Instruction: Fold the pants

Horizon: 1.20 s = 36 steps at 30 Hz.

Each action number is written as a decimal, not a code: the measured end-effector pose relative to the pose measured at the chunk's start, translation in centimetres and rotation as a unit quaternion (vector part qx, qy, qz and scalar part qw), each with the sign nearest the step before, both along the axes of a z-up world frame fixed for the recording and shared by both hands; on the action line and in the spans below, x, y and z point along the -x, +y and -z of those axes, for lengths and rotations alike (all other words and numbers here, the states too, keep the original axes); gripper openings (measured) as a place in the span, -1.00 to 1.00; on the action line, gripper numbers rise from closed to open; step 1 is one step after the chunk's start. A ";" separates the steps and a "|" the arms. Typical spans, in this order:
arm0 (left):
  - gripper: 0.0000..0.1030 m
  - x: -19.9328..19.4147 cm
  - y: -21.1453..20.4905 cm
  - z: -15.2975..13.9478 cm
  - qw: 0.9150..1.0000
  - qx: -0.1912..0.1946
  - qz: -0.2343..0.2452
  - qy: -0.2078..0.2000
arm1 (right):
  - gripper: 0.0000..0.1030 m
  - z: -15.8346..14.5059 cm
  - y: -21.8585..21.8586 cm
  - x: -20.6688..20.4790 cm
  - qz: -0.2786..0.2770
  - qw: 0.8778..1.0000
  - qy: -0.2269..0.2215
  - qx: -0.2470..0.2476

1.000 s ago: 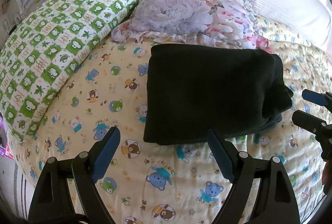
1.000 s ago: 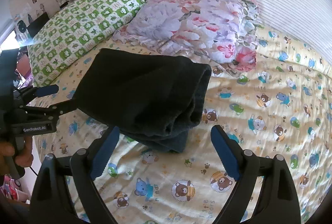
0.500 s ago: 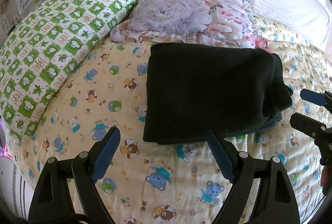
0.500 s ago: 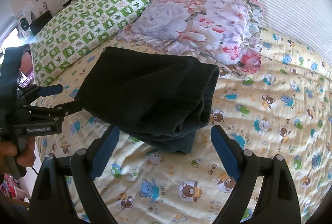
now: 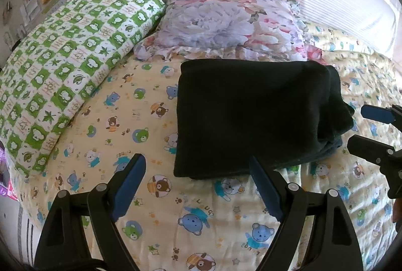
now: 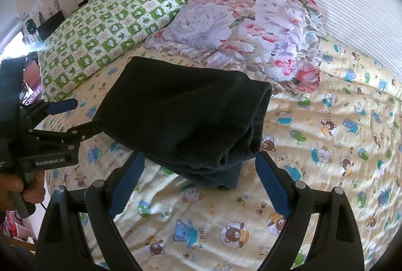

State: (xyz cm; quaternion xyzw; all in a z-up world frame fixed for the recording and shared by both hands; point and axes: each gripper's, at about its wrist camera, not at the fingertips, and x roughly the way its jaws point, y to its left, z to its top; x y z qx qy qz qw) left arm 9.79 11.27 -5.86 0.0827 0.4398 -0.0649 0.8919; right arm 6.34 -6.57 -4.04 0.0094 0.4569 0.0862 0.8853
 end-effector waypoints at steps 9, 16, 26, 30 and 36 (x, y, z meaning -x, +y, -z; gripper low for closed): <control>0.64 -0.2 0.2 0.1 1.000 0.006 -0.001 0.005 | 0.75 0.2 0.2 -0.1 -0.004 1.000 0.009 -0.001; 0.64 -0.3 0.4 0.2 1.000 0.009 -0.001 0.007 | 0.75 0.3 0.2 -0.1 -0.001 1.000 0.011 -0.002; 0.64 -0.6 0.5 0.0 1.000 0.014 -0.002 0.010 | 0.75 0.3 0.1 -0.2 -0.002 1.000 0.012 -0.003; 0.64 -0.7 0.5 0.1 1.000 0.014 0.000 0.010 | 0.75 0.3 0.1 -0.3 0.000 1.000 0.011 0.000; 0.64 -0.8 0.3 0.1 1.000 0.015 0.001 0.012 | 0.75 0.3 -0.2 -0.4 0.003 1.000 0.011 -0.001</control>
